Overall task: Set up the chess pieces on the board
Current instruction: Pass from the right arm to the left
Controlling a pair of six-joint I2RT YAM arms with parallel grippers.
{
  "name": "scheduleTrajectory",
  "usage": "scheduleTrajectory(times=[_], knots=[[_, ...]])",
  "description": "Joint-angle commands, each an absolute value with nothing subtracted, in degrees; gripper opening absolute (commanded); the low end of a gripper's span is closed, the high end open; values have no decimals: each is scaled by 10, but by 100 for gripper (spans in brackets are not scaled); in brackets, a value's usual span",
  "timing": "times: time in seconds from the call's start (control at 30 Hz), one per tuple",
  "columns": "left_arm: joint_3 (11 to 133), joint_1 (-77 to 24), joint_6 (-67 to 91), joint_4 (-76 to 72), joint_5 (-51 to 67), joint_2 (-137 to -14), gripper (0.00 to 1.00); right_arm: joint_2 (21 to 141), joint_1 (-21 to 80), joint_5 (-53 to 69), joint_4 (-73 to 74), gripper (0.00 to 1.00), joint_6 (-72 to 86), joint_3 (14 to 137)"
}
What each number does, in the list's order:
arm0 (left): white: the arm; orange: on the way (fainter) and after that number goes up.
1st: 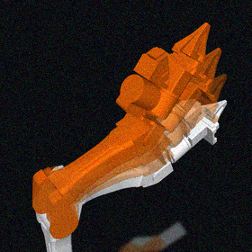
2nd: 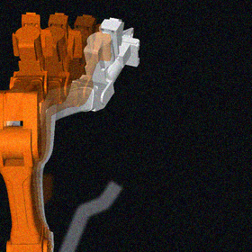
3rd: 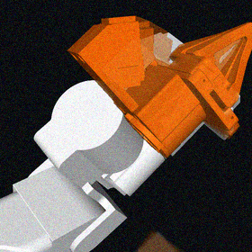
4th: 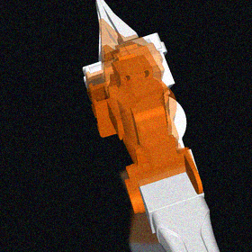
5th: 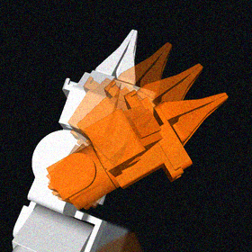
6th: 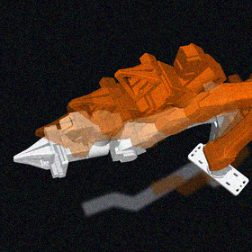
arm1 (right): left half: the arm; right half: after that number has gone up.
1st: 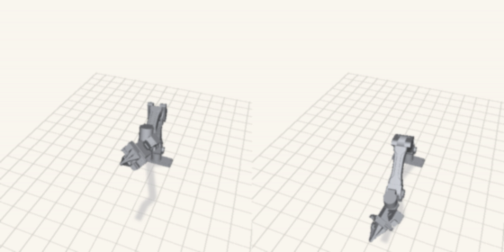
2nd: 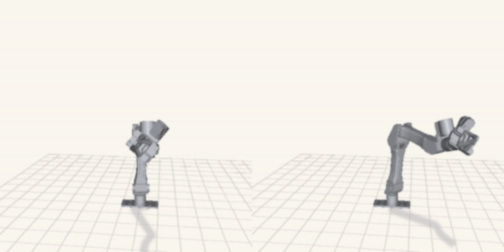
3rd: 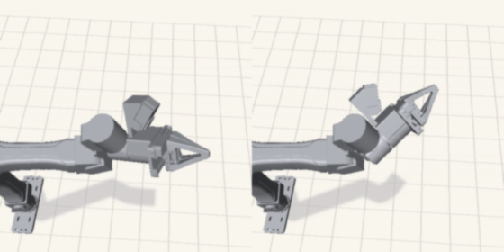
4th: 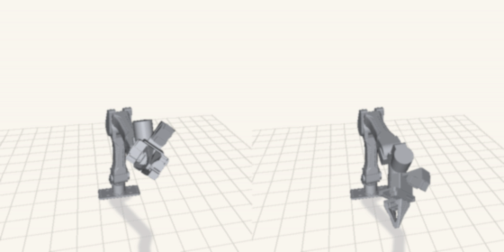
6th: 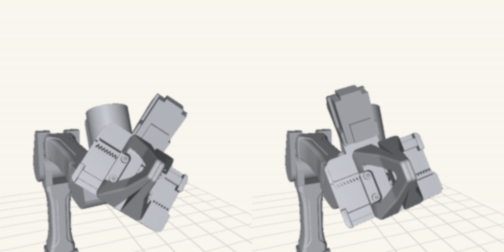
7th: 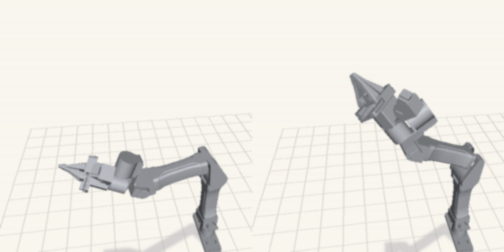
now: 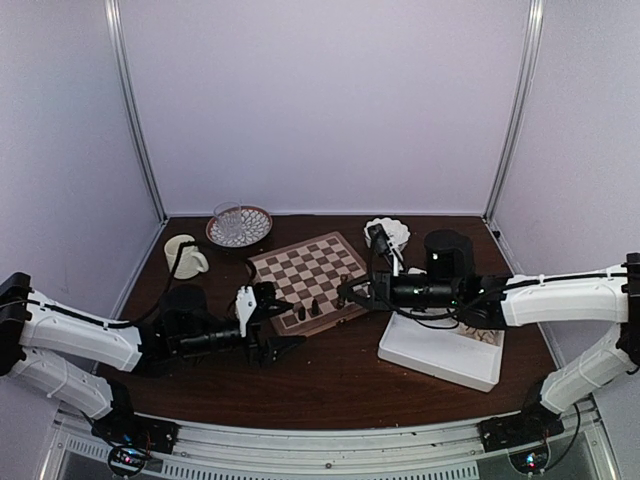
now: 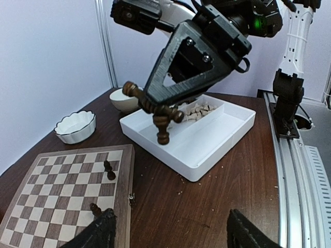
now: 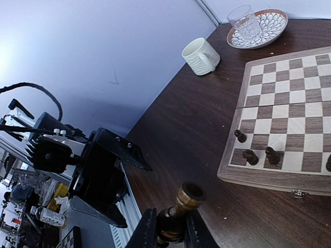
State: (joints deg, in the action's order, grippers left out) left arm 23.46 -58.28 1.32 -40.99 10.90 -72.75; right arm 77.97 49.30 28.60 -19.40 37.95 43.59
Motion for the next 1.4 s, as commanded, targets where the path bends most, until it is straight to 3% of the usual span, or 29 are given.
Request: scheduleTrajectory(times=[0.0,0.17,0.73,1.37], knots=[[224,-580,5,-477,129,-728,73,799,536,253,-218,11,387,475],[203,-581,5,-520,123,-721,70,822,572,233,-220,11,383,503],[221,-581,11,-496,165,-729,46,864,617,225,-223,12,367,541],[156,-580,45,-687,184,-731,53,843,642,224,-276,12,384,536]])
